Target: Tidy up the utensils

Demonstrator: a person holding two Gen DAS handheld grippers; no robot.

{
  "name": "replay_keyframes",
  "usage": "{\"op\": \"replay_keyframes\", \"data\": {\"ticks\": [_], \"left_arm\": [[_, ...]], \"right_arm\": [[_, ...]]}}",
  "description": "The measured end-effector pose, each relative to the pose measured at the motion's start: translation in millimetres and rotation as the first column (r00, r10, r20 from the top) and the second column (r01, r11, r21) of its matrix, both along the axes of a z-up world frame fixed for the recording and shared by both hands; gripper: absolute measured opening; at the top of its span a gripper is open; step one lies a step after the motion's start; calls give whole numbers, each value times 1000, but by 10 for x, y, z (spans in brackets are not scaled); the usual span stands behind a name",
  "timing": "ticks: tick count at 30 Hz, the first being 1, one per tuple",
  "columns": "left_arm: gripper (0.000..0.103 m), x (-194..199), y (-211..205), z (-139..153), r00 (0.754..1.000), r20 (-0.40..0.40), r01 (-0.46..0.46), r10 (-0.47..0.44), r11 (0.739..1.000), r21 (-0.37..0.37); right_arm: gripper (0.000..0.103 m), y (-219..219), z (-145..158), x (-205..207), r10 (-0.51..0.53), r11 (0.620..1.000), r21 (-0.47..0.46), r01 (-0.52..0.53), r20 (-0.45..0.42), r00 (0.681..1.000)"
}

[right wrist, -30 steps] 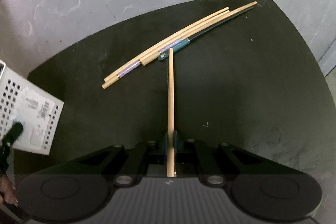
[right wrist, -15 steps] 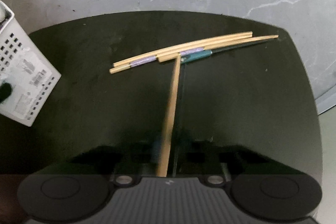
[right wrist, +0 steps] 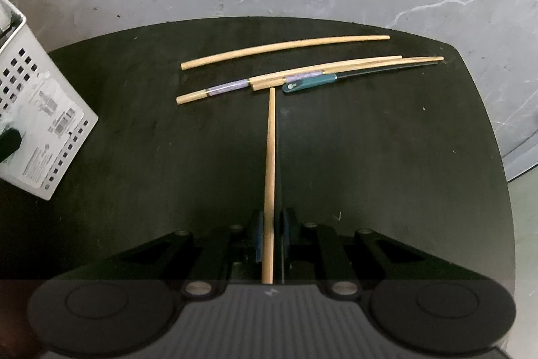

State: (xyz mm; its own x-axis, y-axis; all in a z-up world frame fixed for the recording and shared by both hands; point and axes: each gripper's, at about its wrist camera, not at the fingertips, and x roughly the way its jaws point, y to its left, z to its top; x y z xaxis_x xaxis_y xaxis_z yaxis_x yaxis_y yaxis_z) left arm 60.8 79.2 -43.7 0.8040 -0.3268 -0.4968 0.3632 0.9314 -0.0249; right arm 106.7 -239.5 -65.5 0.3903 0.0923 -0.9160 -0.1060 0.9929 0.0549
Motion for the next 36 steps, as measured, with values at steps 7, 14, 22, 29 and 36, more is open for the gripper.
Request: {"op": "replay_keyframes", "data": {"ticks": [7, 14, 22, 29, 36], "left_arm": [[77, 12, 0, 1, 1000, -3, -1, 1, 1000, 3], [76, 21, -14, 11, 1000, -5, -1, 1, 1000, 9], [76, 38, -33, 1, 1000, -5, -2, 2, 1000, 9], [76, 39, -33, -2, 1000, -6, -2, 2, 1000, 10], [76, 39, -33, -2, 1000, -5, -1, 1, 1000, 10]], "right_arm": [[11, 4, 47, -85, -10, 999, 36, 9, 29, 1000], [5, 95, 180, -100, 1, 997, 81, -9, 93, 996], [9, 149, 82, -45, 49, 998, -36, -46, 71, 996], [23, 98, 6, 28, 108, 994, -14, -108, 8, 994], [23, 110, 15, 153, 186, 982, -5, -187, -48, 981]]}}
